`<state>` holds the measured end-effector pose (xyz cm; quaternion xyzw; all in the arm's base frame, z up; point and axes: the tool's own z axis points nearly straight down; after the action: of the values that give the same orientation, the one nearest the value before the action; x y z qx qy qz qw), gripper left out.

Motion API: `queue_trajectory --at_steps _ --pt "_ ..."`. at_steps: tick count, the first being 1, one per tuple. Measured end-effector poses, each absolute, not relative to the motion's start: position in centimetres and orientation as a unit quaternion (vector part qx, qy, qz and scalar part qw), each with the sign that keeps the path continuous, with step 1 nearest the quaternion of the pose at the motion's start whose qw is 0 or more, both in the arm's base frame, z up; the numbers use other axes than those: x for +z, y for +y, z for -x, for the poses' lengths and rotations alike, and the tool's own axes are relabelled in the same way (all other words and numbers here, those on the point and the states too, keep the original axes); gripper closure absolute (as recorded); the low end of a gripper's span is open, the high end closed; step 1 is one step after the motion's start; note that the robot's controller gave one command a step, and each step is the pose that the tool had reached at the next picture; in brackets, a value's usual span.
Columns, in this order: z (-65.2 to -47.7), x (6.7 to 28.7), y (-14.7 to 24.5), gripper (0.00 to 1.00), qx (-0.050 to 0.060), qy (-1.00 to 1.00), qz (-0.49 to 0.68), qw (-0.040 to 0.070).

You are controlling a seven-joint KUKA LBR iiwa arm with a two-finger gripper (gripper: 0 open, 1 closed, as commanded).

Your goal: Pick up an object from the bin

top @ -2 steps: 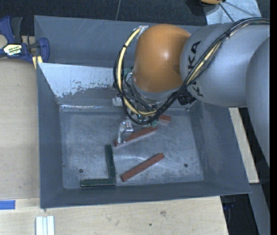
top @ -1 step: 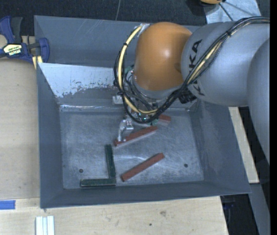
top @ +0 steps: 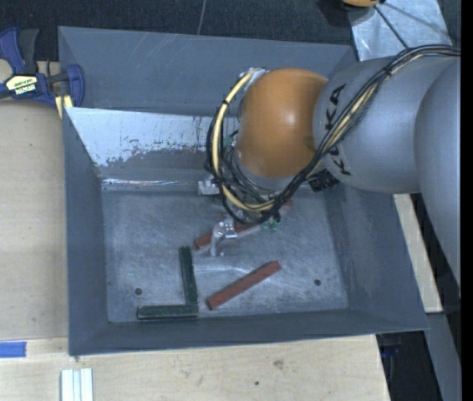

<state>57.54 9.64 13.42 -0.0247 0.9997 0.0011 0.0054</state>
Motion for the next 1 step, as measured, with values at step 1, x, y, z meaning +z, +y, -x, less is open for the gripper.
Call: queue_trajectory --at_steps 1 --pt "-58.81 7.86 6.83 1.00 0.002 0.998 0.056 0.015"
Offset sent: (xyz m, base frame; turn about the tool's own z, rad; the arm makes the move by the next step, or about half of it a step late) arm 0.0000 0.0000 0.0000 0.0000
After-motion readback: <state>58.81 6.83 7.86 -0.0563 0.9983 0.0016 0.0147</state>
